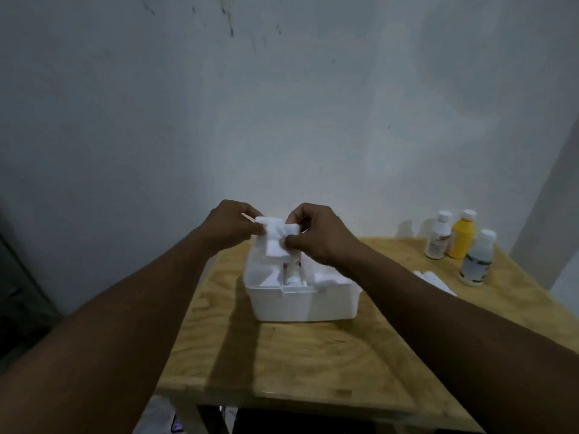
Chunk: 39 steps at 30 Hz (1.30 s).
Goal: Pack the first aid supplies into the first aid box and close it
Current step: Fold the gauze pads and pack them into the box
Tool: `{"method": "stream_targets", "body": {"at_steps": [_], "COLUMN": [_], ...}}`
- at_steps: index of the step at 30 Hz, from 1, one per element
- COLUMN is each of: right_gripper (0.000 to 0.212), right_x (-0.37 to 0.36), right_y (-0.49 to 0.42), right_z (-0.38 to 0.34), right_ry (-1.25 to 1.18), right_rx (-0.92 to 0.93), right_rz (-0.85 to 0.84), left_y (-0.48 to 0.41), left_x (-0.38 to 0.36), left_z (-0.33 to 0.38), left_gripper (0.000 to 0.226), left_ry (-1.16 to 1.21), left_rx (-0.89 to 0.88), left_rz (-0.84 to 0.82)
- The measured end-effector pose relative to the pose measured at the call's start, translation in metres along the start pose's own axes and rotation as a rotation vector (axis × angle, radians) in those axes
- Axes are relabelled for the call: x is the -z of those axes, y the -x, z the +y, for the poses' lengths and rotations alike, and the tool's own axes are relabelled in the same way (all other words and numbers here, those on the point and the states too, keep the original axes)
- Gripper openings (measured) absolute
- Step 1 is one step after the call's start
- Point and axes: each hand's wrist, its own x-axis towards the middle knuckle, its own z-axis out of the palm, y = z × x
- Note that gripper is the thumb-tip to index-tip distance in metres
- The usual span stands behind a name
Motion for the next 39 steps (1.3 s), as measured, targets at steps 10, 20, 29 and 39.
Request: {"method": "stream_targets", "body": {"at_steps": [10,20,29,39], "right_gripper": [0.023,0.027,0.015,0.014], "right_x": [-0.045,-0.06,-0.057,-0.039], "right_y": [-0.001,0.004,0.009,0.004], "right_z": [0.02,0.031,0.032,0.027], "right_ry": [0.299,0.542,0.583,0.437], "right_rx": [0.11,0.133,0.175,0.148], "right_rz": [-0.017,0.101,0.039,0.12], "left_y": [-0.004,-0.009,-0.007,-0.001], "left_x": [-0.019,-0.023,-0.031,-0.027], "left_z": [-0.017,-0.032,-0.036,-0.019], "left_gripper": [0.019,0.026,0.024,0.023], "left_ry": [-0.16,-0.232,-0.248,-0.282], "left_rx": [-0.03,-0.012,0.013,-0.041], "left_rz": [-0.03,-0.034,-0.09,0.006]}}
